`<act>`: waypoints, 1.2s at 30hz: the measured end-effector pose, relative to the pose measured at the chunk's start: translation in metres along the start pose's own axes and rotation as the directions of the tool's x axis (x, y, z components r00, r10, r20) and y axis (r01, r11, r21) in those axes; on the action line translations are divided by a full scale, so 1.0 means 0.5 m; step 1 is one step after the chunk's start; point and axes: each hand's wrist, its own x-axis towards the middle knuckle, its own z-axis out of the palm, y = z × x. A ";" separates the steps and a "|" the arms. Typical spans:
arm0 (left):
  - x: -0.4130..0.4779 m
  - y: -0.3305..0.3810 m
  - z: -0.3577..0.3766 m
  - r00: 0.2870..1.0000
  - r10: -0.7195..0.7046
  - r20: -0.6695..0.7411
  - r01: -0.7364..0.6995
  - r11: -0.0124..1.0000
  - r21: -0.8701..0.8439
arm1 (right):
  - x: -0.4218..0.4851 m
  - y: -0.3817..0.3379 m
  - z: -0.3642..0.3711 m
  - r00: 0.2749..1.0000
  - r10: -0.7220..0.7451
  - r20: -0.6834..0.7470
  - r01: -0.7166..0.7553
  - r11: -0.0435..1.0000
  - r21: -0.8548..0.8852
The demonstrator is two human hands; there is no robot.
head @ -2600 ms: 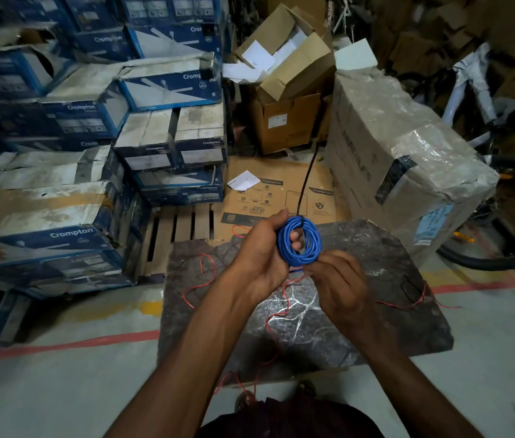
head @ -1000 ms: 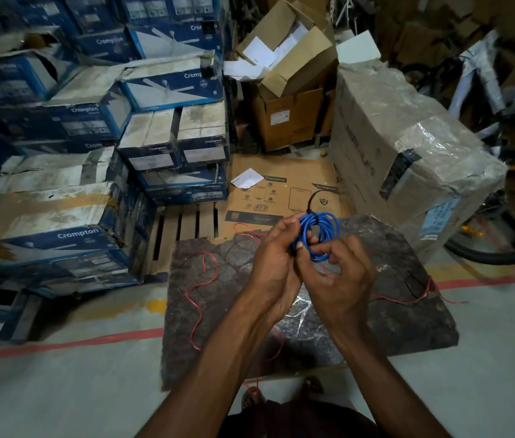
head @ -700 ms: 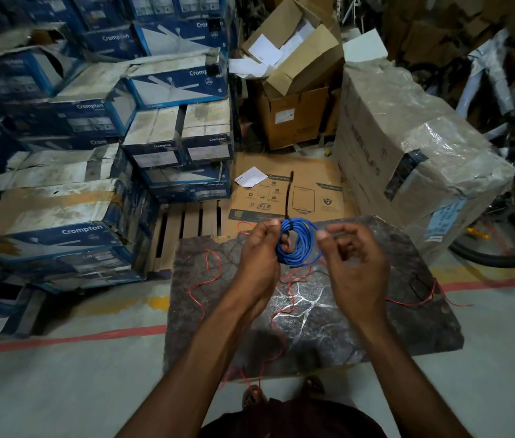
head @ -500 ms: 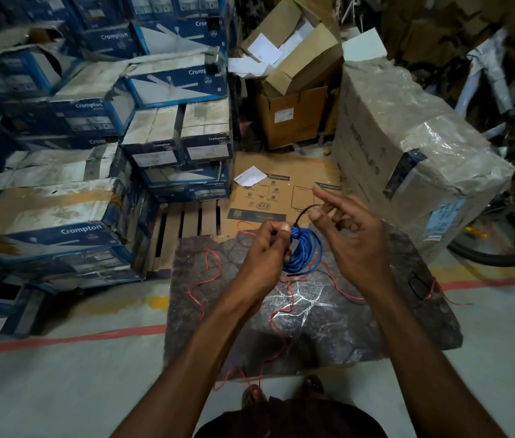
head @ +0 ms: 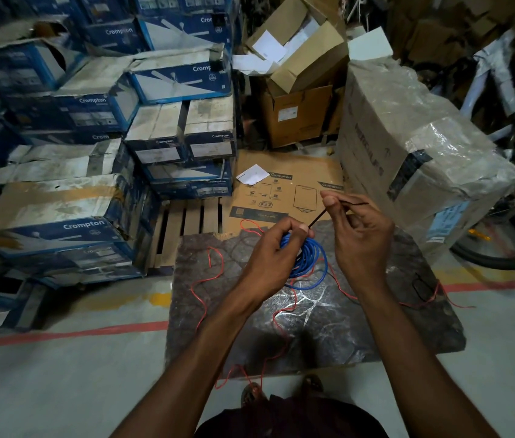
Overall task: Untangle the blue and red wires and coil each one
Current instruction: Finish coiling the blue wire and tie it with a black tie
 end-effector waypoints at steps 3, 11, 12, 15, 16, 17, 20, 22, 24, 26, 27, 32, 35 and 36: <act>0.001 0.004 0.002 1.000 -0.005 0.006 0.005 1.000 -0.011 | -0.004 -0.002 0.006 0.996 -0.003 -0.086 -0.001 0.999 -0.041; -0.011 0.023 0.011 0.998 0.057 0.001 -0.057 0.998 -0.015 | -0.009 -0.012 0.024 0.957 0.021 -0.289 -0.018 1.000 0.012; -0.015 0.026 0.012 0.998 0.067 0.000 -0.067 0.997 -0.023 | -0.009 -0.014 0.025 0.951 0.016 -0.307 -0.010 1.000 0.021; -0.023 0.033 0.016 0.998 0.069 0.003 -0.069 0.996 -0.063 | -0.008 -0.022 0.032 0.933 0.027 -0.358 -0.011 0.999 0.047; -0.024 0.034 0.018 0.998 0.063 0.004 -0.062 0.994 -0.086 | -0.008 -0.024 0.036 0.924 0.059 -0.378 -0.029 0.996 0.084; -0.025 0.033 0.020 0.999 0.054 0.002 -0.053 0.992 -0.114 | -0.008 -0.024 0.040 0.911 0.107 -0.399 -0.055 0.989 0.140; -0.036 0.028 0.025 1.000 0.022 0.006 -0.020 0.976 -0.215 | -0.006 -0.022 0.047 0.876 0.257 -0.408 -0.117 0.934 0.337; -0.044 0.025 0.024 1.000 0.011 0.016 -0.006 0.959 -0.284 | -0.007 -0.019 0.045 0.869 0.330 -0.369 -0.142 0.880 0.453; -0.048 0.025 0.020 0.999 0.038 0.030 -0.027 0.949 -0.315 | -0.009 -0.019 0.040 0.863 0.373 -0.341 -0.164 0.845 0.508; -0.046 0.023 0.014 0.995 0.092 0.034 -0.078 0.952 -0.296 | -0.009 -0.024 0.037 0.862 0.386 -0.328 -0.171 0.831 0.529; -0.043 0.020 0.012 0.992 0.121 0.023 -0.110 0.954 -0.277 | -0.009 -0.026 0.036 0.858 0.392 -0.331 -0.172 0.827 0.535; -0.038 0.012 0.022 0.976 0.199 -0.083 -0.215 0.931 -0.296 | -0.020 -0.034 0.043 0.815 0.473 -0.334 -0.228 0.792 0.566; -0.034 0.010 0.039 0.978 0.187 -0.095 -0.209 0.903 -0.375 | -0.030 -0.033 0.051 0.773 0.558 -0.303 -0.287 0.733 0.617; -0.034 0.010 0.046 0.979 0.185 -0.084 -0.203 0.894 -0.400 | -0.029 -0.034 0.051 0.757 0.586 -0.289 -0.303 0.707 0.639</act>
